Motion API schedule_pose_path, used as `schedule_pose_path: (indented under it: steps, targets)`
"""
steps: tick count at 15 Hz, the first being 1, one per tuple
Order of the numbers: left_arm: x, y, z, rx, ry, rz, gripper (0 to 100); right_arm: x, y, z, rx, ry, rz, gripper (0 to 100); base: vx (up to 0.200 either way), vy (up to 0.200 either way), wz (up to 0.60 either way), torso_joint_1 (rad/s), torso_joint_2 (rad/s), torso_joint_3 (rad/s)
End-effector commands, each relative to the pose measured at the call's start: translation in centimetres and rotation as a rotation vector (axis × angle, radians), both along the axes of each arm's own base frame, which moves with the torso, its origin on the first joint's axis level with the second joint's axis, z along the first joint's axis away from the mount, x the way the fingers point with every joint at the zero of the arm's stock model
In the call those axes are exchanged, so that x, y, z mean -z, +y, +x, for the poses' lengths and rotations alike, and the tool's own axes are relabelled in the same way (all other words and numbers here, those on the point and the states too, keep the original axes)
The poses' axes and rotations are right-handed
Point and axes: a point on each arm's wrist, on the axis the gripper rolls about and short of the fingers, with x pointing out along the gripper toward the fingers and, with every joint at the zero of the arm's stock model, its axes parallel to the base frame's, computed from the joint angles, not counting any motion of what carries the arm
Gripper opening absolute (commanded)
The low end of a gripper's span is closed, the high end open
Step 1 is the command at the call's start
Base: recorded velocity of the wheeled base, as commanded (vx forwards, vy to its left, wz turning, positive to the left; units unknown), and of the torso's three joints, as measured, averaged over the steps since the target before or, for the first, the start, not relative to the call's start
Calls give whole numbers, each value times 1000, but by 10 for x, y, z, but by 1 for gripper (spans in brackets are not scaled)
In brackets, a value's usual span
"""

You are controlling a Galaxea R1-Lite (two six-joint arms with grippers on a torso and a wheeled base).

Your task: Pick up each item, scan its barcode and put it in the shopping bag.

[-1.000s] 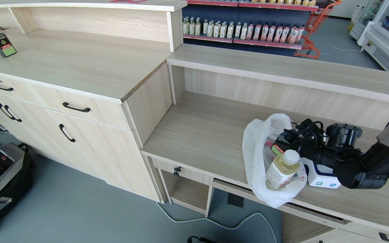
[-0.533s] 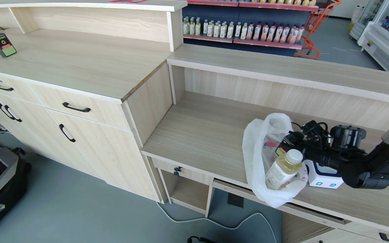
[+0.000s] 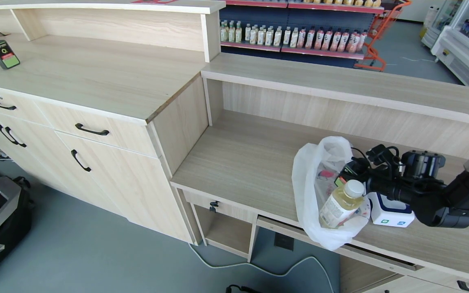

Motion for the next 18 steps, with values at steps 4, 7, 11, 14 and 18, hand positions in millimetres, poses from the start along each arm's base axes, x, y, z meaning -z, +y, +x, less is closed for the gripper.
schedule_pose_path:
  steps: [4, 7, 11, 14, 18]
  targets:
    - [0, 0, 0, 0, 0, 0, 100, 2, 1, -3, -2, 11, -3, 0, 0, 0, 0, 0, 0, 0]
    - [0, 0, 0, 0, 0, 0, 100, 1, 1, -5, -1, 12, -2, 100, 0, 0, 0, 0, 0, 0]
    - [0, 0, 0, 0, 0, 0, 100, -9, -1, -6, 6, -10, 7, 100, 0, 0, 0, 0, 0, 0]
    - [0, 0, 0, 0, 0, 0, 100, -45, -4, -16, 21, -93, 11, 100, 0, 0, 0, 0, 0, 0]
    - [0, 0, 0, 0, 0, 0, 100, -94, -30, -85, 121, -167, -42, 100, 0, 0, 0, 0, 0, 0]
